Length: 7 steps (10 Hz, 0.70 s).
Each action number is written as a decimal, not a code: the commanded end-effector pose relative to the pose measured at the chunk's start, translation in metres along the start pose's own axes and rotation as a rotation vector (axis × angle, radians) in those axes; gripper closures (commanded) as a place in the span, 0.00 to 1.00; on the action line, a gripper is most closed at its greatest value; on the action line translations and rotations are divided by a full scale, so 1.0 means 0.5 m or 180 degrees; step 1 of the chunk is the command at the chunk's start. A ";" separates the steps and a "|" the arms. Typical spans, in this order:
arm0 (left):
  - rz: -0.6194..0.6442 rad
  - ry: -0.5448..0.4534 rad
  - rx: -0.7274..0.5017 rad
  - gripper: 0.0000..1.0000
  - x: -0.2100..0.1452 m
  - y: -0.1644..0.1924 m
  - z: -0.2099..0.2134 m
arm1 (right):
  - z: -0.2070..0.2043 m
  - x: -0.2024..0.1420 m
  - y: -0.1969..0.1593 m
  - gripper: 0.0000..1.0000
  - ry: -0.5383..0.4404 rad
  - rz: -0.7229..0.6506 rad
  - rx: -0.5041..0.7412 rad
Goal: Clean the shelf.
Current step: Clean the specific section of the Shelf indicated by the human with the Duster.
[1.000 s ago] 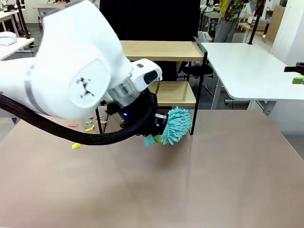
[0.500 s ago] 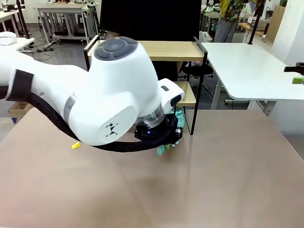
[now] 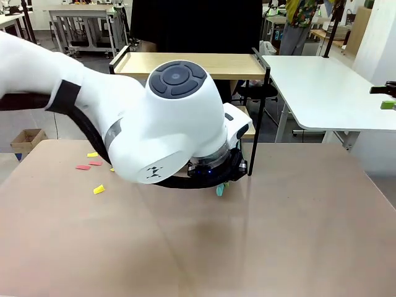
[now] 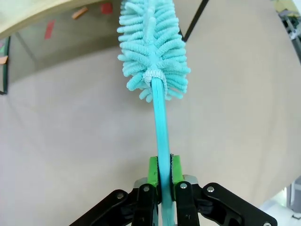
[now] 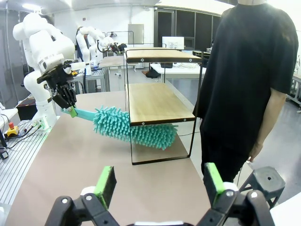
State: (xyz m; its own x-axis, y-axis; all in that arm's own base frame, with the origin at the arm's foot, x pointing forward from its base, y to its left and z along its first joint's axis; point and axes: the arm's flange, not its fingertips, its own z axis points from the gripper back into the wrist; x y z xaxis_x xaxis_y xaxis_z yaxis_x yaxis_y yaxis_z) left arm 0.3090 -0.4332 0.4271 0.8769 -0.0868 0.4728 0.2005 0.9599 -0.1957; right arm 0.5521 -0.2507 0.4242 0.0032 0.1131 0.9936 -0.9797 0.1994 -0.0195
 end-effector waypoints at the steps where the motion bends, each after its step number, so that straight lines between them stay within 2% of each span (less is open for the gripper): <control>1: 0.0103 -0.0153 0.0016 0.87 0.020 -0.053 -0.070 | -0.003 0.007 0.000 0.00 -0.0003 0.0023 0.0005; 4: 0.0070 -0.0163 -0.0026 0.87 0.043 -0.102 -0.140 | -0.003 0.007 0.000 0.00 -0.0003 0.0023 0.0005; 7: 0.0156 -0.0162 0.0236 0.87 0.045 -0.110 -0.211 | -0.003 0.007 0.000 0.00 -0.0003 0.0023 0.0005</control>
State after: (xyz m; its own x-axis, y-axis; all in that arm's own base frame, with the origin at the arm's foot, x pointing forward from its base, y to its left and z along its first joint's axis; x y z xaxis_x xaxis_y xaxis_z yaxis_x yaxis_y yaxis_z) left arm 0.3567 -0.4897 0.3772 0.8639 -0.0770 0.4978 0.1763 0.9719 -0.1557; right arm 0.5521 -0.2508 0.4243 0.0032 0.1132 0.9936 -0.9797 0.1994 -0.0196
